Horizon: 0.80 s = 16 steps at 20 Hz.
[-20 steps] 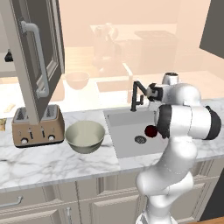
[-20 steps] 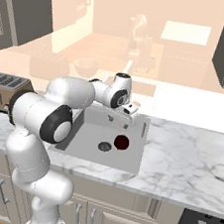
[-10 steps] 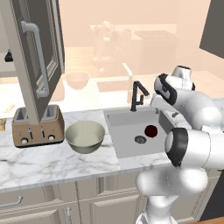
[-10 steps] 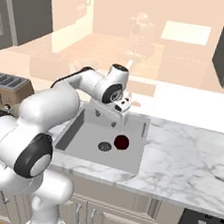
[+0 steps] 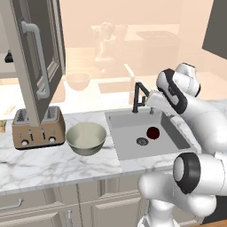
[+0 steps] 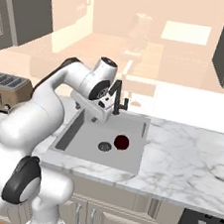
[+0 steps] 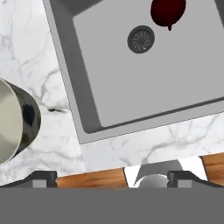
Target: Pick the mug and place it in the sink. Pick the bowl and place it in the open cabinet and then close the cabinet.
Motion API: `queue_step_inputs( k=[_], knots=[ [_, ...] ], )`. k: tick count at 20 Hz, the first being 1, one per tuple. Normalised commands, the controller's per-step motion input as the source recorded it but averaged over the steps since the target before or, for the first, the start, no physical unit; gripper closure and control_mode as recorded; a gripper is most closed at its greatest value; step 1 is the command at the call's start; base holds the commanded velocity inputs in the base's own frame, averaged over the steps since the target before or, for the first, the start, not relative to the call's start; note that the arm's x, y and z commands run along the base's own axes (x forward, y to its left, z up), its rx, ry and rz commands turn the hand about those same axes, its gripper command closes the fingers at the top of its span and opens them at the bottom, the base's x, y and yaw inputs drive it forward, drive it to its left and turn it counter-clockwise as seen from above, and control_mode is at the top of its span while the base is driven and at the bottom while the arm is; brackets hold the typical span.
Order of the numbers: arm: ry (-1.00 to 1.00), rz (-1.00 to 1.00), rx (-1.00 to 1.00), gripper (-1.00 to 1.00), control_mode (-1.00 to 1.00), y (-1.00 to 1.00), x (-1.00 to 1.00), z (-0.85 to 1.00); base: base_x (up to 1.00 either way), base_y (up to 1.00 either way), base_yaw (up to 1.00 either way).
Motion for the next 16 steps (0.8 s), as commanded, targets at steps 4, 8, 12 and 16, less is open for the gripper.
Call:
queue_step_inputs(
  k=[4,8,12,16],
  knots=[
    [-0.01,0.14,0.13,-1.00,-1.00,0.46,-0.24,0.00,0.00,0.00,0.00],
    [0.00,0.12,0.00,-1.00,-1.00,0.82,0.00,0.00,0.00,0.00,0.00],
    [0.00,0.00,-0.01,-1.00,-1.00,0.67,0.08,0.00,0.00,0.00,0.00],
    [0.00,0.00,0.00,-1.00,-1.00,0.71,0.16,0.00,0.00,0.00,0.00]
  ],
)
